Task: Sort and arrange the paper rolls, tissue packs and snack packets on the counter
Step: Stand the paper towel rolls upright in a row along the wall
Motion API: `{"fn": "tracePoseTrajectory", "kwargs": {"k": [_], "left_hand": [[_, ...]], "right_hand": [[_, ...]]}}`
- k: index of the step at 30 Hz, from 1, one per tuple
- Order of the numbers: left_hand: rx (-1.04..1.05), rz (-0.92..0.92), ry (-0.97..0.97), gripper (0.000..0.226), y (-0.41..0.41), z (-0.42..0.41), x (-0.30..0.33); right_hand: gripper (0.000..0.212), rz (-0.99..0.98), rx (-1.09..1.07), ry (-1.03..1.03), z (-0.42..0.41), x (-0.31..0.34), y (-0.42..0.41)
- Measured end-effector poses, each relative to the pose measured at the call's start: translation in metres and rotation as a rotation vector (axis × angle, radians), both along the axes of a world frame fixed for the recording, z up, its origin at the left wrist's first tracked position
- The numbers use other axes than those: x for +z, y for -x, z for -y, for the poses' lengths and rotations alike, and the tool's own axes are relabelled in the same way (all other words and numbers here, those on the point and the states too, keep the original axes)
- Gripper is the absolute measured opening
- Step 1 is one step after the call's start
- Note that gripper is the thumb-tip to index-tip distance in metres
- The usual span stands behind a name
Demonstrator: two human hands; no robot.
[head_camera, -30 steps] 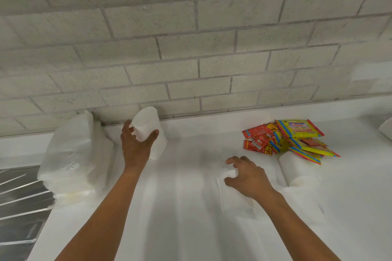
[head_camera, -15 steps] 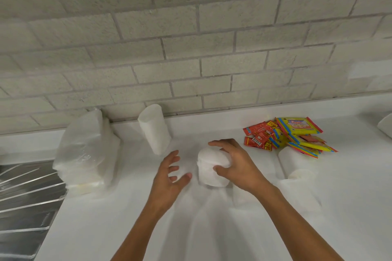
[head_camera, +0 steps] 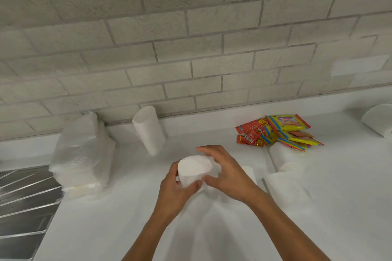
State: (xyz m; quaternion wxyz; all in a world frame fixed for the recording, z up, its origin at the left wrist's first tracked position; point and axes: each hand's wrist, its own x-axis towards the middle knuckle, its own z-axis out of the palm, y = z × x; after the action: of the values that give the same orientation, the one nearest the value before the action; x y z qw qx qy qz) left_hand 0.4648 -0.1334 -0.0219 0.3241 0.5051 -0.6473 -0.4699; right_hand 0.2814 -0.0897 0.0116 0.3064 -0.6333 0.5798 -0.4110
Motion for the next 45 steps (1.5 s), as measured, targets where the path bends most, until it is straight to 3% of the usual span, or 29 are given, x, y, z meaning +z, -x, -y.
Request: {"fn": "tracePoseTrajectory", "kwargs": {"k": [8, 13, 19, 31, 35, 45], "left_hand": [[0.223, 0.010, 0.029, 0.068, 0.017, 0.058, -0.012], [0.372, 0.006, 0.031, 0.069, 0.036, 0.100, -0.016], [0.514, 0.015, 0.003, 0.071, 0.053, 0.137, -0.031], [0.608, 0.110, -0.022, 0.069, 0.062, 0.156, -0.057], [0.601, 0.129, -0.022, 0.069, 0.062, 0.163, -0.059], [0.492, 0.076, -0.215, 0.089, 0.055, 0.126, -0.063]], "right_hand": [[0.051, -0.185, -0.296, -0.167, -0.007, -0.026, 0.041], [0.056, -0.296, -0.336, -0.387, -0.008, -0.035, 0.056], [0.063, -0.309, -0.317, -0.512, -0.006, -0.045, 0.063], [0.081, -0.133, -0.313, -0.760, 0.011, -0.053, 0.080], [0.090, -0.013, -0.316, -0.753, 0.010, -0.056, 0.081], [0.084, 0.190, -0.237, -0.666, 0.007, -0.052, 0.076]]}}
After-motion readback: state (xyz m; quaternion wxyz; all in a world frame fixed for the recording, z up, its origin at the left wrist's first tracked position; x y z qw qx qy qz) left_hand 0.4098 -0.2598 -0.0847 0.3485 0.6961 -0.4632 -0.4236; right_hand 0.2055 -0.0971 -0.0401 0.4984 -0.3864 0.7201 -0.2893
